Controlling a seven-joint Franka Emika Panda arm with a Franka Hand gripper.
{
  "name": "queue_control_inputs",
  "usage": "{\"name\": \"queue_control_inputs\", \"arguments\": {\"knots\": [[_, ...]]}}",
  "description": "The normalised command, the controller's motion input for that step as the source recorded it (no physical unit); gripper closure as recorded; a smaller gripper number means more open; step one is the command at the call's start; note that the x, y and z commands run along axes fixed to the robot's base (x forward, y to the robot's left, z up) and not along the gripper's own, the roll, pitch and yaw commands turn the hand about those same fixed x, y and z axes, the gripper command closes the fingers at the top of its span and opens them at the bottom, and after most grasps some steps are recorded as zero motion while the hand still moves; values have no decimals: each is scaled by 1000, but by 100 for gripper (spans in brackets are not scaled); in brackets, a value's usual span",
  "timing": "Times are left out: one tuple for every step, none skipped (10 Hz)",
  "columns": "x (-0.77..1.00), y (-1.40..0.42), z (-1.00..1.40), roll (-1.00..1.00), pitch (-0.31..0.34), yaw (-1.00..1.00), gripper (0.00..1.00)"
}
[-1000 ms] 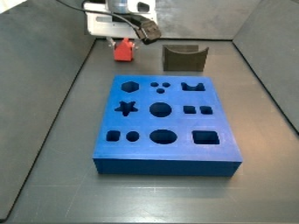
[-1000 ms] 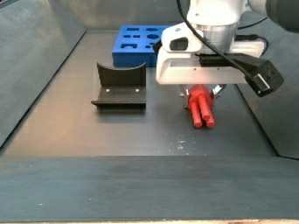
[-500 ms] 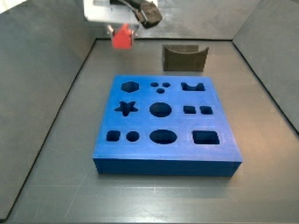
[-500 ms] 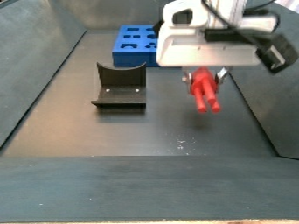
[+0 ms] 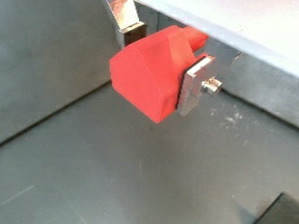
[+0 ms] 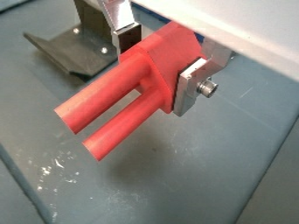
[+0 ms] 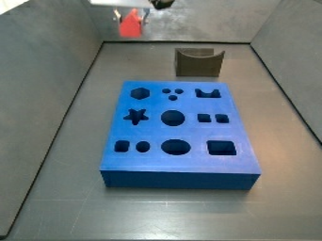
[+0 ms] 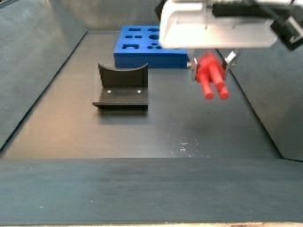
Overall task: Pick up the 3 prong object. Move up. Rotate the 3 prong object. Place the 3 prong object on the fixture. Regrasp the 3 prong object. Move to above the board. Insert the 3 prong object.
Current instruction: Place the 3 prong object on the fixture.
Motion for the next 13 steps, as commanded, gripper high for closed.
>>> {"name": "queue_control_inputs", "arguments": {"knots": [[-10,-5,1000,-25,30,-11,100],[-12,-7,1000,-35,33,-15,100],[-13,-5,1000,-43,37,-16,100],[-10,-5,818,-54,46,-18,100],[-7,-5,725,-60,49,-19,100],[1,-3,528,-72,60,-19,100],[10,-3,384,-81,67,-19,100],[16,-3,241,-90,74,-21,100],[1000,-534,217,-420,-230,12,100],[1000,-521,186,-409,-215,7,100],[1000,-452,167,-326,-159,0,100],[1000,-387,133,-248,-88,-16,100],[1000,-347,113,-199,-48,-20,100]]}}
